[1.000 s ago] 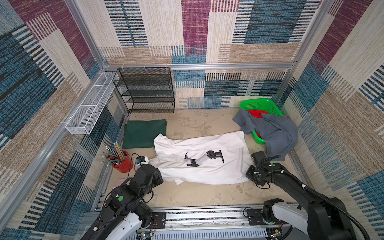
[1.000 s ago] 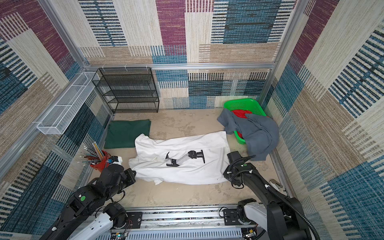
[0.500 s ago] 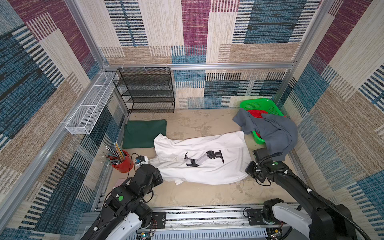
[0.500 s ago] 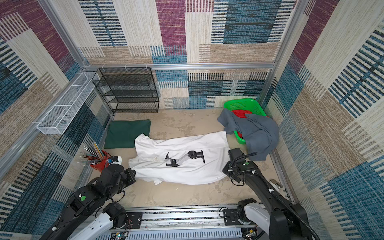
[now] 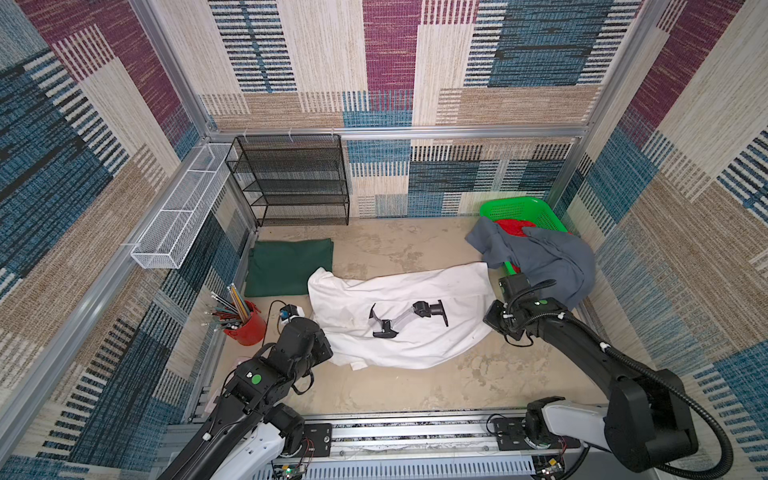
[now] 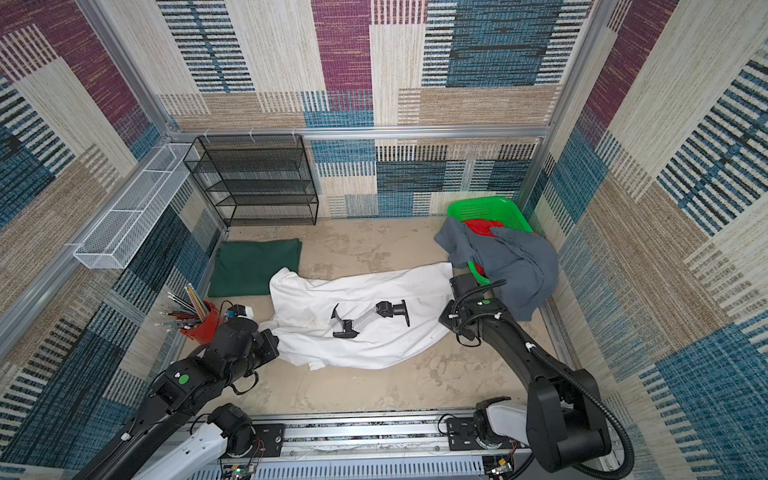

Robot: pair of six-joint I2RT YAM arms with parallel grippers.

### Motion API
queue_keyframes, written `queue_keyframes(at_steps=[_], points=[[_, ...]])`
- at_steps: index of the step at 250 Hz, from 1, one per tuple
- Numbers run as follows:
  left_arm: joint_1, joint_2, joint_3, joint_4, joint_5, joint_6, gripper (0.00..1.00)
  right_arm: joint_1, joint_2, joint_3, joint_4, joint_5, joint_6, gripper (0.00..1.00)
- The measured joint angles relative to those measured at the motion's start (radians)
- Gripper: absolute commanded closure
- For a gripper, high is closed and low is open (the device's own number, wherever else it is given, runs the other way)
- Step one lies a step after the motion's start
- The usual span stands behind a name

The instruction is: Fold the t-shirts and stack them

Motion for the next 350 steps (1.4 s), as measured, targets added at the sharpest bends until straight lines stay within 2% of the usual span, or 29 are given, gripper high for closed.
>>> queue_keyframes(at_steps=[54, 150, 218, 350], points=[[0.065, 0.053, -0.016, 0.052, 0.059, 0.007, 1.0, 0.0, 0.127, 0.097, 0.032, 0.006, -0.056, 1.0], [0.259, 0.166, 0.029, 0.13, 0.183, 0.057, 1.0, 0.0, 0.265, 0.252, 0.032, 0.1, -0.135, 1.0], [0.292, 0.227, 0.074, 0.148, 0.209, 0.101, 1.0, 0.0, 0.288, 0.317, -0.001, 0.138, -0.179, 1.0], [0.342, 0.242, 0.065, 0.155, 0.236, 0.13, 1.0, 0.0, 0.249, 0.312, -0.045, 0.196, -0.19, 1.0]])
